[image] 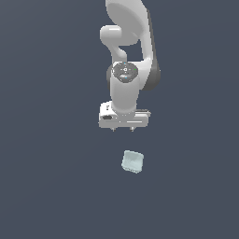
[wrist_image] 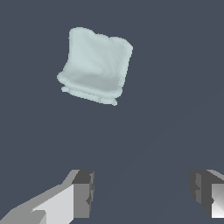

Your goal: Pick up the object and move it to a goal position.

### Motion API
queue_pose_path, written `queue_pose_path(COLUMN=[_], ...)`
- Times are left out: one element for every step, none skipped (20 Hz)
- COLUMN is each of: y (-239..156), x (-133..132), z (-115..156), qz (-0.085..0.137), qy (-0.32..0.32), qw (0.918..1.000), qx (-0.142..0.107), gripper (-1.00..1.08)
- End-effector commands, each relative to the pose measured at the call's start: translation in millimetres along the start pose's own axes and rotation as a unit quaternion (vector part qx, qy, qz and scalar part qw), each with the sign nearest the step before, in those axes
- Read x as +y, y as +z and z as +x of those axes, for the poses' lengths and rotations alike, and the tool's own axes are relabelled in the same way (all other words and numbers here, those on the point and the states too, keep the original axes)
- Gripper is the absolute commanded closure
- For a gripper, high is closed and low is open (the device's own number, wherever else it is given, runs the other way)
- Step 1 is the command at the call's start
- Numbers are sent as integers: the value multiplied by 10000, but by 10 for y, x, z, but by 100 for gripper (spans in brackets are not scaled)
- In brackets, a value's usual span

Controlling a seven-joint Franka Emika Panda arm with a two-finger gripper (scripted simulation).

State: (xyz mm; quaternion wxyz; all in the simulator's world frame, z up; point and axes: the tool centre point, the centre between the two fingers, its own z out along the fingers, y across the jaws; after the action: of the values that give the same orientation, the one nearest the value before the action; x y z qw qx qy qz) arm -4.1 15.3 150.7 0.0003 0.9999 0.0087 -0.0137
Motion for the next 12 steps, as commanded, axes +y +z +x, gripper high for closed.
queue_pose_path(y=[34, 51, 68, 87, 108, 129, 152, 176, 200, 226, 252, 278], x=[-13, -19, -25, -31, -38, -46, -55, -65, -75, -87, -99, -112], z=[12, 19, 26, 34, 44, 53, 64, 76, 89, 102, 117, 132], qz=[-113, -171, -234, -303, -378, -458, -543, -635, -731, -834, -941, -1049], qy=[-78, -117, -160, -206, -257, -312, -371, -435, -503, -575, -652, -730], qw=[9999, 9998, 9996, 9993, 9990, 9985, 9978, 9970, 9961, 9949, 9934, 9918], qx=[-7, -10, -12, -14, -15, -15, -15, -13, -11, -6, 0, 7], gripper=[-60, -60, -60, -60, -60, -60, -60, -60, -60, -60, -60, -60])
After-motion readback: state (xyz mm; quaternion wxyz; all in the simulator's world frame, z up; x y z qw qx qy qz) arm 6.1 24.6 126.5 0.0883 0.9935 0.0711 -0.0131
